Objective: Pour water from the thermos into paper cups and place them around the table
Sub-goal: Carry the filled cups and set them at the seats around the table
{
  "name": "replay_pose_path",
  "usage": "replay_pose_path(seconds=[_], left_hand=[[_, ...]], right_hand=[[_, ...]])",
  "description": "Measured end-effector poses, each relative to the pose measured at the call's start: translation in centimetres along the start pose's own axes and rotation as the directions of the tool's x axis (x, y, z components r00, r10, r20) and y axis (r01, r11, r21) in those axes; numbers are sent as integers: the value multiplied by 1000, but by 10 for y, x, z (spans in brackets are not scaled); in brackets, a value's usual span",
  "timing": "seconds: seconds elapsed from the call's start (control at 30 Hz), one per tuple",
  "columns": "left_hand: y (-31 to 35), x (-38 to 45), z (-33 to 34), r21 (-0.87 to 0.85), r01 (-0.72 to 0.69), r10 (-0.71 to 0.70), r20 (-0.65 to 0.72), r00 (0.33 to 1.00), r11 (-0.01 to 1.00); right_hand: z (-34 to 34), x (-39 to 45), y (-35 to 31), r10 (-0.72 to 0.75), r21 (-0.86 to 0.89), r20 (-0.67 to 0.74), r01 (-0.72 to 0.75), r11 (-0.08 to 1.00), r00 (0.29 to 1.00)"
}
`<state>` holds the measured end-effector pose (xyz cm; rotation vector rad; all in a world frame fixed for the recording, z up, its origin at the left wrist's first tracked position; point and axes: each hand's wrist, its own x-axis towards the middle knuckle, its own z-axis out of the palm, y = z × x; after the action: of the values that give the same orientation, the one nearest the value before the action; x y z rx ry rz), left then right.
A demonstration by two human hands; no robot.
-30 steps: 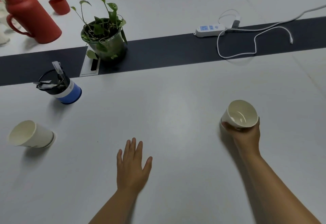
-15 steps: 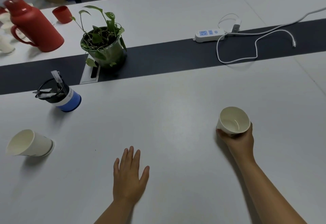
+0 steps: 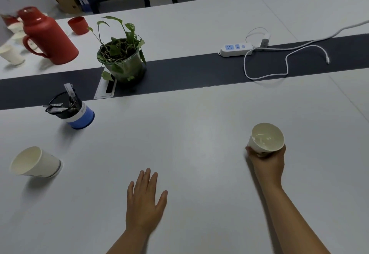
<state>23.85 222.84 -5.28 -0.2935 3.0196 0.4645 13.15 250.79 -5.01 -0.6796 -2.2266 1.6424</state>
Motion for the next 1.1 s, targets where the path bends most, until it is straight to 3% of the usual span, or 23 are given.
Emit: replay_pose_path(seconds=[0.23, 0.4, 0.53, 0.63, 0.77, 0.83, 0.9, 1.0, 1.1], left_hand=[[-1, 0, 3, -15, 24, -24, 1, 1000, 1000], [-2, -1, 6, -31, 21, -21, -17, 1000, 999], [-4, 0, 9, -57, -11, 9, -29, 1000, 998], [0, -9, 3, -206, -39, 17, -105, 994, 978], [5, -58, -18, -505, 30, -129, -163, 978, 863], [-3, -97, -33, -601, 13, -129, -150, 980, 799], [-24, -144, -50, -682, 9, -160, -159, 974, 732], [-71, -229, -78, -814, 39, -318, -182, 931, 580], [-125, -331, -96, -908, 75, -565, -190, 803, 412]], right_hand=[[4, -1, 0, 10, 16, -112, -9, 1000, 994], [-3, -4, 1, -25, 6, -76, 26, 1000, 997], [-16, -25, 6, 43, -48, -30, -44, 998, 999], [-24, -65, 6, 57, -66, 27, -55, 996, 998], [-25, -126, -7, 5, -69, 248, 12, 998, 969], [-17, -163, -24, -83, -32, 407, 105, 994, 910], [-5, -211, -50, -205, 31, 580, 231, 973, 789], [8, -303, -86, -366, 177, 774, 378, 909, 517], [11, -407, -101, -381, 281, 888, 350, 894, 259]])
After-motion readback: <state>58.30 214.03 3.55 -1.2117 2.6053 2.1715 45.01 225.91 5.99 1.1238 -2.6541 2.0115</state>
